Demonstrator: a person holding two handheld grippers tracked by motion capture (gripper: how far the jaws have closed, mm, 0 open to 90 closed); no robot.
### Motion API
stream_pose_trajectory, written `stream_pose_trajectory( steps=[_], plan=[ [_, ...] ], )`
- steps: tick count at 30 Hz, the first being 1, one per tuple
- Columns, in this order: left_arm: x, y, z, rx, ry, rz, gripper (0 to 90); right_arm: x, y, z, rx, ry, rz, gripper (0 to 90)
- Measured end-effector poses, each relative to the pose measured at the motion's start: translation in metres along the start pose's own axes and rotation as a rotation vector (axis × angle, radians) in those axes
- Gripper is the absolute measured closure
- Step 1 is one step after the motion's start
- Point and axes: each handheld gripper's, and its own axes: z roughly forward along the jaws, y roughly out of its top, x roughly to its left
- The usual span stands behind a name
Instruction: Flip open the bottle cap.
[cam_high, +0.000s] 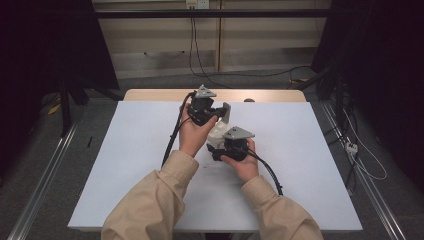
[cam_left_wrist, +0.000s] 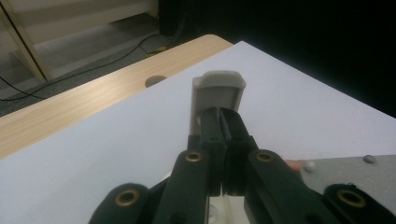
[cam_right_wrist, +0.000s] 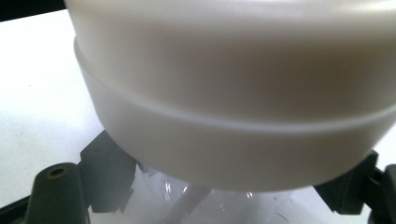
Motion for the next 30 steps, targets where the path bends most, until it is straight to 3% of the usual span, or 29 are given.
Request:
stream_pose_trajectory(
  steps=[30],
  plan=[
    [0.001, 0.005, 0.014, 0.033, -0.003, 0.018, 90.0, 0.001, 0.0, 0.0, 0.002, -0.002, -0.019, 18.3]
  ],
)
